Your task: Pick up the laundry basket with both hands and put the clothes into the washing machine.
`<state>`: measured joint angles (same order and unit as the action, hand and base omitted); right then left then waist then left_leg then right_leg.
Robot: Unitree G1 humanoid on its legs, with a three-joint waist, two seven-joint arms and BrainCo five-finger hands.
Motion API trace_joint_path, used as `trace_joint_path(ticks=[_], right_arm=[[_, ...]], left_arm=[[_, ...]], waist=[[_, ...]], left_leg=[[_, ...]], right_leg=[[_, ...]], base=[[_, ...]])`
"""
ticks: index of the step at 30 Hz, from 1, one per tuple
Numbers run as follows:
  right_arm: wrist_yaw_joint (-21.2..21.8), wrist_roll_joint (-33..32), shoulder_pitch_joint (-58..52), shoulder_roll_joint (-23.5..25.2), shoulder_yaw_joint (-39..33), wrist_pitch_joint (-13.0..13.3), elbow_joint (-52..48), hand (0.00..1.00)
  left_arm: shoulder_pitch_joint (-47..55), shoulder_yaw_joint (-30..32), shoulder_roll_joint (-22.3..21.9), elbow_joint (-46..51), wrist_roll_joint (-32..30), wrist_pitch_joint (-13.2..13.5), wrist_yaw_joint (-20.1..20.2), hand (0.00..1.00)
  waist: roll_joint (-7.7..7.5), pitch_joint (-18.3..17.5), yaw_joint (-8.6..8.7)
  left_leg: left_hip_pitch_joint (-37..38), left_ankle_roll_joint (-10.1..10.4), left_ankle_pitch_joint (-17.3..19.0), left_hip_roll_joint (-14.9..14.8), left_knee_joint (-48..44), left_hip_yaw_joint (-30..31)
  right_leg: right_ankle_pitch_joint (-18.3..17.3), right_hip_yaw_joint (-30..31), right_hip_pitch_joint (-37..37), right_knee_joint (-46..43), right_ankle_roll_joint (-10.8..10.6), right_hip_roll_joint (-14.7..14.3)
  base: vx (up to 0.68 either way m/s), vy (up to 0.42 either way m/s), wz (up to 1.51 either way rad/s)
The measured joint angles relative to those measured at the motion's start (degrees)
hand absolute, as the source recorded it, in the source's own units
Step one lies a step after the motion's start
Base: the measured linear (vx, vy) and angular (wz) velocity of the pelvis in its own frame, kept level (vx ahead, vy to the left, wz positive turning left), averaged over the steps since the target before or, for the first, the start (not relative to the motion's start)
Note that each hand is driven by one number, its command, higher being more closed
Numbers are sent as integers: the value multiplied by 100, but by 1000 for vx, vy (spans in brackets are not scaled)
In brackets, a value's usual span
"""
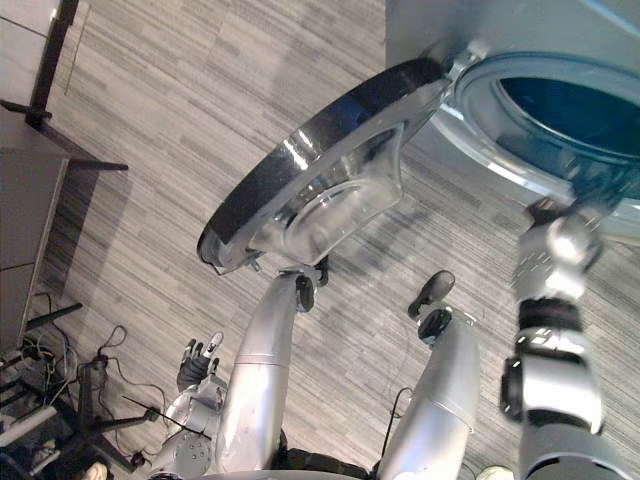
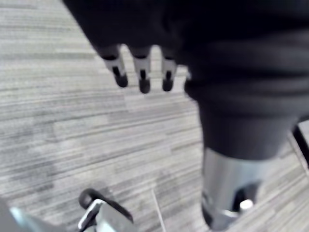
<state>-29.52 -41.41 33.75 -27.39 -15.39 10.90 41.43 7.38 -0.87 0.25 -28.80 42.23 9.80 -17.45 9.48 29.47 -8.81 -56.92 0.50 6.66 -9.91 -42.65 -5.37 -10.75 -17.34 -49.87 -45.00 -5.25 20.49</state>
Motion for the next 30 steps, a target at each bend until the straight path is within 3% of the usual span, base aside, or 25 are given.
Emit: trace_joint_path(ticks=[2,3,5,11,15,18,21,24,26,30], right_arm=[[123,12,-581,702,-36,-4,186,0],[155,27,-695,844,-37,-5,256,0],[231,113,-1201,1323,-36,-6,515,0],[504,132,-2782,1894,-329,-10,895,0],[819,7,-3708,2142,-990,-62,891,0],[1051,-61,-4282,2557,-1638,-244,831,0],[1144,-79,-4596,2818,-1965,-369,592,0],[1284,-66,-4600,2938,-2038,-449,328,0],[1342,17,-4467,2963,-2033,-479,209,0],[1333,234,-3857,2940,-1919,-477,192,0]], left_arm=[[10,157,74,-392,-3,-95,-2,0],[10,164,112,-493,-4,-134,0,0],[17,264,235,-783,-14,-273,5,0],[60,677,344,-1000,-172,-458,110,0],[83,902,203,-907,-481,-472,156,0],[325,1463,-20,-755,-769,-550,326,0],[629,2134,-406,-881,-966,-657,475,0],[750,2525,-481,-1290,-1105,-756,516,0],[817,2788,-501,-1429,-1207,-807,526,0],[776,2800,-506,-1285,-1314,-823,611,0]], waist=[[-171,4,155],[-204,1,218],[-408,-3,402],[-862,-89,806],[-958,-118,909],[-1104,-253,967],[-1077,-640,940],[-1008,-933,877],[-890,-1326,728],[-806,-1594,581]], left_leg=[[490,0,0,46,244,-140],[609,1,-1,74,306,-146],[1124,12,-6,115,557,-223],[2530,129,-45,256,1229,-317],[3567,285,-162,367,1876,-328],[4400,470,-292,431,2493,-302],[4883,533,-331,397,2871,-318],[5296,591,-423,304,3172,-322],[5530,595,-684,226,3461,-205],[5506,627,-1231,258,3522,-44]], right_leg=[[15,25,359,154,-24,31],[14,20,466,184,-26,46],[11,28,885,341,-29,56],[-41,6,2142,792,-58,57],[-10,-142,3125,1271,-135,40],[-74,-315,3867,1530,-231,37],[-190,-475,4289,1660,-270,-22],[-301,-610,4630,1747,-217,-127],[-413,-859,4940,1924,-201,-213],[-354,-1452,5521,2459,-172,-326]], base=[[57,-42,0],[48,-49,3],[56,-60,0],[33,-43,-1],[43,-32,3],[97,-72,11],[142,-101,9],[153,-107,5],[173,-115,32],[97,-113,65]])
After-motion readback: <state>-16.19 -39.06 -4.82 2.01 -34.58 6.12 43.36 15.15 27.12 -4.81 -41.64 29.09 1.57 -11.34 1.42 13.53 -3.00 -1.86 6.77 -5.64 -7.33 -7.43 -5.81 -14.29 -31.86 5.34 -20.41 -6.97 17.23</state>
